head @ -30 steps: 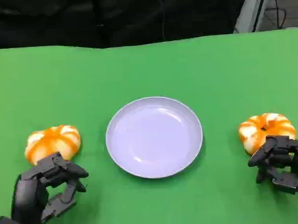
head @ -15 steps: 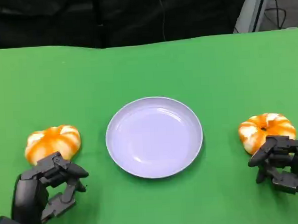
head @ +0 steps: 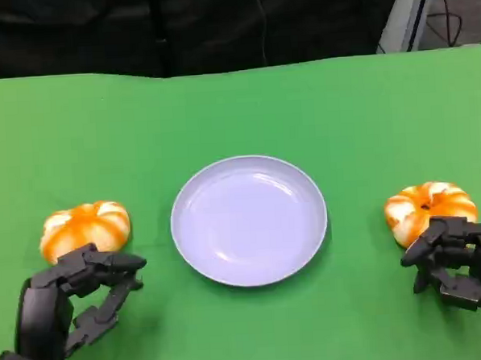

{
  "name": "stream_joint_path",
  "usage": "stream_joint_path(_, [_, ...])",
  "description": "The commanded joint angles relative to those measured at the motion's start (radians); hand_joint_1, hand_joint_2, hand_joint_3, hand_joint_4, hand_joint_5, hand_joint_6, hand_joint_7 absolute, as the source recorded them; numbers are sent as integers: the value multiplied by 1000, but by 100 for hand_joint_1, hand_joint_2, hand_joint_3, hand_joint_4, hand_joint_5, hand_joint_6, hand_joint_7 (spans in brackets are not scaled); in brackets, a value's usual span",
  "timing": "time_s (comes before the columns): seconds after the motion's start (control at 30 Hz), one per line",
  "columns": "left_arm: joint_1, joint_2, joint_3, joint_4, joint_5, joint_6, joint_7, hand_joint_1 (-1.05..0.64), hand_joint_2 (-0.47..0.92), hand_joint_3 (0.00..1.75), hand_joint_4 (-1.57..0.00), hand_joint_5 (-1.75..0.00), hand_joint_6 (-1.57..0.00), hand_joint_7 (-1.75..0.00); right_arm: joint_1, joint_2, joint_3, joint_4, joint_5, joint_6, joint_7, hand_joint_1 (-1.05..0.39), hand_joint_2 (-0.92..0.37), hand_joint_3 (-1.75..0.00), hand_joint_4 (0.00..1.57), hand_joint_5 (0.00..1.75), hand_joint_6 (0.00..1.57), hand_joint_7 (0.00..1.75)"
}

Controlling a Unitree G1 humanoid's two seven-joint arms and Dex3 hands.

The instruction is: Grasp the bread from the table and place it into the plate.

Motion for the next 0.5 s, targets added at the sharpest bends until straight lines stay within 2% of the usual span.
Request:
stream_joint_path(0.03, [-9,29,4,9,31,-27,43,-13,92,26,-93,-45,-109,-6,2,-20,-9,4,10,-5,-1,10,-78,-72,90,138,95,98])
stream_joint_path(0.13, [-9,32,4,9,31,-35,43,-15,92,25,-95,-35,-108,-2,2,-20,-7,3,4,-3,-9,10,-78,-72,90,138,95,99])
stream_joint_path(0.2, [-10,34,3,11,24,-42,31,-19,92,21,-97,-17,-102,0,3,-21,-4,2,-2,-6,-18,10,-78,-72,90,138,95,99])
stream_joint_path(0.27, [-11,39,0,15,27,-51,28,-22,92,19,-95,-10,-97,0,3,-23,-1,2,-8,-10,-25,10,-77,-72,90,138,95,100])
stream_joint_path(0.37, [-9,57,-6,17,82,-75,71,-33,92,17,-85,-2,-82,0,3,-21,-2,1,-3,-6,-22,10,-78,-72,91,138,95,100])
stream_joint_path(0.47, [-4,70,-9,10,133,-84,116,-35,92,17,-82,0,-79,0,3,-21,-1,1,-4,-7,-23,10,-78,-72,91,138,94,100])
stream_joint_path(0.5, [1,77,-11,3,160,-87,141,-40,92,14,-72,0,-70,0,3,-21,-1,2,-4,-7,-24,10,-78,-72,91,138,95,100])
